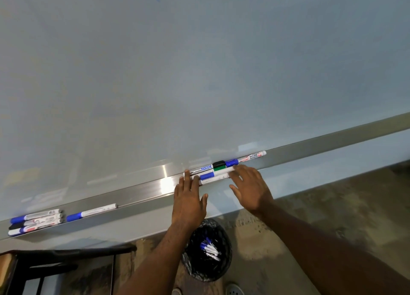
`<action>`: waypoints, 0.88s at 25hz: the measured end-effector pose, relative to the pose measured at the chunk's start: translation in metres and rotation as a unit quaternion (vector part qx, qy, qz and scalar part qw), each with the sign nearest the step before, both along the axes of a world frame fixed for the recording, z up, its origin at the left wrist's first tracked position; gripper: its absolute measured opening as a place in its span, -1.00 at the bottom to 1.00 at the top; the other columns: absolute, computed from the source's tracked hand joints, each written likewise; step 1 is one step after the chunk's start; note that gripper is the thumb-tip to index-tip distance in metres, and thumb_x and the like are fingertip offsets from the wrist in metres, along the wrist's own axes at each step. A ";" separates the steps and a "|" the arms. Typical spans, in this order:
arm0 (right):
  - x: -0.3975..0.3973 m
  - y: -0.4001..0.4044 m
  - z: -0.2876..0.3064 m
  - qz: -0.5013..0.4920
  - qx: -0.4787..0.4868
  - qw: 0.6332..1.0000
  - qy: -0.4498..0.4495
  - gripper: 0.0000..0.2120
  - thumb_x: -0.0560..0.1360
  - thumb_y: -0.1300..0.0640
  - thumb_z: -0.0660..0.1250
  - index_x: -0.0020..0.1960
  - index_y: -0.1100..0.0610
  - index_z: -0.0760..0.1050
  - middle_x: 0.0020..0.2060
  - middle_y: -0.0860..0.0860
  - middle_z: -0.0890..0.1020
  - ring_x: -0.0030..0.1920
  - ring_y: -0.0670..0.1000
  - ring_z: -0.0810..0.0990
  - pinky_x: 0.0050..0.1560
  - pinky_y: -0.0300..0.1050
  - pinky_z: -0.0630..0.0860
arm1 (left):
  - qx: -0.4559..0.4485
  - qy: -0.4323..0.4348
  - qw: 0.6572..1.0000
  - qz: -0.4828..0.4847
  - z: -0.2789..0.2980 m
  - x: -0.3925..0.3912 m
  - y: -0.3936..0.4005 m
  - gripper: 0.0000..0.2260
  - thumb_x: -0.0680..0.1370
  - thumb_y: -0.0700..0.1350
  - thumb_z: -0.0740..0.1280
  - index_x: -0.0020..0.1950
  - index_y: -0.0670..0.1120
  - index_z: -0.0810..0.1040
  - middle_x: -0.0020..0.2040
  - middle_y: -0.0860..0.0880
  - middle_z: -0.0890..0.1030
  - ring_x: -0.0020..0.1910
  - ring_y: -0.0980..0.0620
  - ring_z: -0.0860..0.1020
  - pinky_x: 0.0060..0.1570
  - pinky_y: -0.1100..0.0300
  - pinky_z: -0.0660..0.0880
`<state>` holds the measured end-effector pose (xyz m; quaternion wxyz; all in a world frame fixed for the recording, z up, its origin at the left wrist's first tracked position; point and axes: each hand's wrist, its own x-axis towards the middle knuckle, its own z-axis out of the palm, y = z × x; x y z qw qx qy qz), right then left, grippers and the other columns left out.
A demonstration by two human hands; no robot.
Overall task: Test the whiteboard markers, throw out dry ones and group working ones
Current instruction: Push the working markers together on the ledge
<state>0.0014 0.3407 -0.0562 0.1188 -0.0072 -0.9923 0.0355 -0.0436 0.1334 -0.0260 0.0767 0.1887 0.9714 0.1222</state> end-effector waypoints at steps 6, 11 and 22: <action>-0.012 -0.021 0.016 -0.006 0.003 1.000 -0.019 -0.67 0.44 -0.14 0.43 0.08 0.05 0.60 -0.03 0.00 0.67 0.02 0.04 0.63 0.04 -0.05 0.55 | 0.039 0.105 0.991 0.066 0.004 0.004 -0.003 -0.70 0.55 -0.09 0.35 0.27 -0.05 0.52 0.23 -0.08 0.52 0.16 -0.02 0.46 0.13 0.14 0.47; -0.014 -0.042 0.025 -0.071 -0.071 0.994 -0.036 -0.65 0.39 -0.13 0.48 0.05 0.08 0.61 -0.09 0.01 0.70 -0.05 0.03 0.65 -0.05 -0.06 0.56 | 0.055 0.059 0.991 0.105 0.008 -0.007 -0.003 -0.76 0.56 -0.12 0.34 0.23 -0.04 0.53 0.23 -0.08 0.49 0.12 -0.02 0.47 0.10 0.13 0.50; -0.024 -0.053 0.032 -0.082 -0.158 0.984 -0.029 -0.61 0.54 -0.14 0.31 0.27 0.04 0.48 0.16 -0.01 0.62 0.18 0.01 0.53 0.17 -0.09 0.42 | 0.076 0.048 0.995 0.033 0.016 -0.030 -0.029 -0.85 0.53 -0.18 0.38 0.09 -0.08 0.57 0.05 -0.06 0.57 0.01 -0.01 0.44 -0.05 0.13 0.48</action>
